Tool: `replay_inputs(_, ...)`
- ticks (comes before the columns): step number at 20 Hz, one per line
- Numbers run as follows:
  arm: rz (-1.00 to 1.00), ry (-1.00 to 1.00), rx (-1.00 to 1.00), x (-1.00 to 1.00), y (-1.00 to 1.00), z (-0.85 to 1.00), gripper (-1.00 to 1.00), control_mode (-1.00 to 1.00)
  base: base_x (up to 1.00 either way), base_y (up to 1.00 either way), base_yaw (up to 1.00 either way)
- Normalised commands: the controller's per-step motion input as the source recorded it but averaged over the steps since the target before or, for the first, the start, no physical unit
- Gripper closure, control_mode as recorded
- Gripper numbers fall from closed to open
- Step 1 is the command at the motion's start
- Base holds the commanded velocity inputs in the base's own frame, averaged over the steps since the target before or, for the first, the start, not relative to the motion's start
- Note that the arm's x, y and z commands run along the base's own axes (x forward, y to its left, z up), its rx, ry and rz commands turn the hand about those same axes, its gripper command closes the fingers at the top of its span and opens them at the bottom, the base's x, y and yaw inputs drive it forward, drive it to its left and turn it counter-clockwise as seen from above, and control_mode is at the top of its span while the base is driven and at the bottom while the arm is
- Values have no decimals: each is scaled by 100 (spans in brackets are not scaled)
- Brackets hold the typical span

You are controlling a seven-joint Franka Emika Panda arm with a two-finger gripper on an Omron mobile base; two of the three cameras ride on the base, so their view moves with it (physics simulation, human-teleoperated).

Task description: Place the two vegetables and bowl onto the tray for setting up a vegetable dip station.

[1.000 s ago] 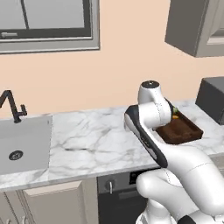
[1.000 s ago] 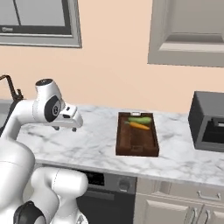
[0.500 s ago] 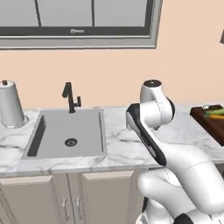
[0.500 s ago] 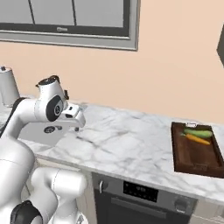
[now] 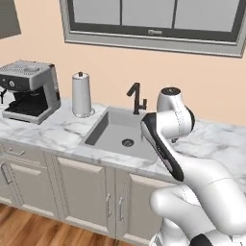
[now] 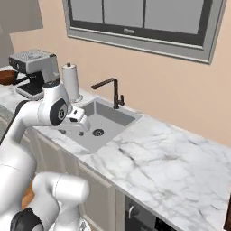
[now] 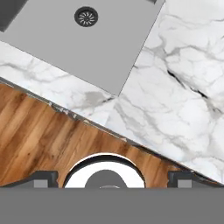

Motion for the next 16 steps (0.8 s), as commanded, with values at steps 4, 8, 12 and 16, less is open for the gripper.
replay_inputs(4,0,0,0,0,0,0,-100,100,0,39,42)
replay_inputs(8,0,0,0,0,0,0,-100,100,1,99,7)
replay_inputs(12,0,0,0,0,0,0,-100,100,19,100,0)
replay_inputs(16,0,0,0,0,0,0,-100,100,44,100,0)
